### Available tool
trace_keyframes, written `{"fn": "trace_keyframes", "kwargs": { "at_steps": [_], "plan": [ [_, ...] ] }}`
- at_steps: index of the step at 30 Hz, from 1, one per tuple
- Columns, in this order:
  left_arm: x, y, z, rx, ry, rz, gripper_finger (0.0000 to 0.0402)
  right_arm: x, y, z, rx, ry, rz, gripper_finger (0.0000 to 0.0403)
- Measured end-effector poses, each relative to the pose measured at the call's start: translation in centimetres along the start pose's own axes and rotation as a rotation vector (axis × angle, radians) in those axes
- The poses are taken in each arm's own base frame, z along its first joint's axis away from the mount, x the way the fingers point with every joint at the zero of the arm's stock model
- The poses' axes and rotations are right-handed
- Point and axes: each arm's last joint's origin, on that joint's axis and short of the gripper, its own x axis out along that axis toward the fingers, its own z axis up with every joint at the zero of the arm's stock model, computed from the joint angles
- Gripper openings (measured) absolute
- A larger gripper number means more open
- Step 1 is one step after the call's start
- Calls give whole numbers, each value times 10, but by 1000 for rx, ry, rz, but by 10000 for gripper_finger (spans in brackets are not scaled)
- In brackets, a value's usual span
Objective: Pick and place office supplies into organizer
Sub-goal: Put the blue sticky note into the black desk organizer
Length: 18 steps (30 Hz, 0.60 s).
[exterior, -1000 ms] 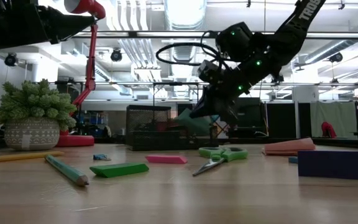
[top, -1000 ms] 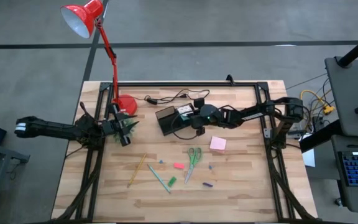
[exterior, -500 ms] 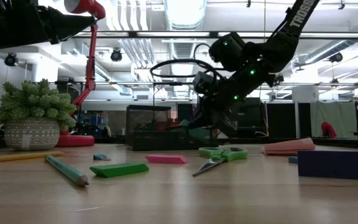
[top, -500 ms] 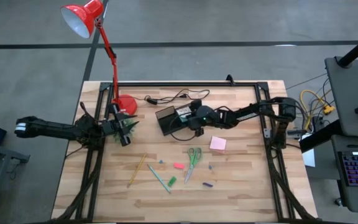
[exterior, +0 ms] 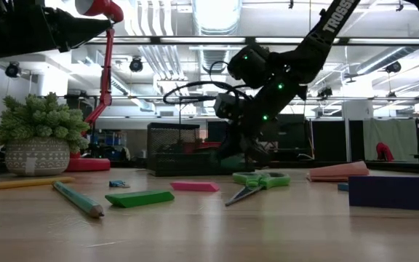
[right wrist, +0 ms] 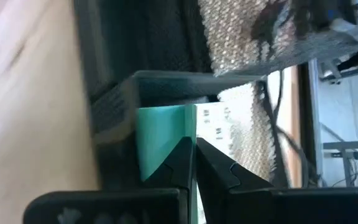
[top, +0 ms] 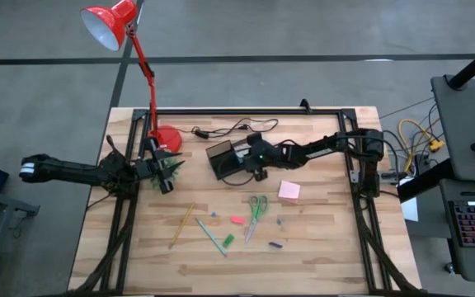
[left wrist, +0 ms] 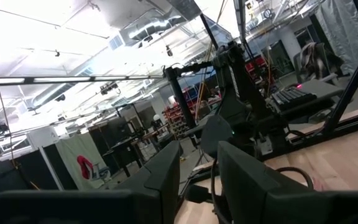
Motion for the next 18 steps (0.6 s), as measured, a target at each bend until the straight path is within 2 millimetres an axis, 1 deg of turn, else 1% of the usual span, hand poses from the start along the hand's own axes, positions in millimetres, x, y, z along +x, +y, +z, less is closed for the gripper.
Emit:
{"fn": "trace_keyframes", "kwargs": {
  "at_steps": [5, 13, 18],
  "plan": [
    [0, 0, 1, 1, -3, 1, 96, 1, 0, -2, -7, 75, -3, 8],
    [0, 0, 0, 24, 2, -1, 96, 0, -3, 2, 24, 71, -8, 9],
    [0, 0, 0, 25, 1, -1, 96, 0, -3, 2, 25, 90, 9, 25]
  ]
}}
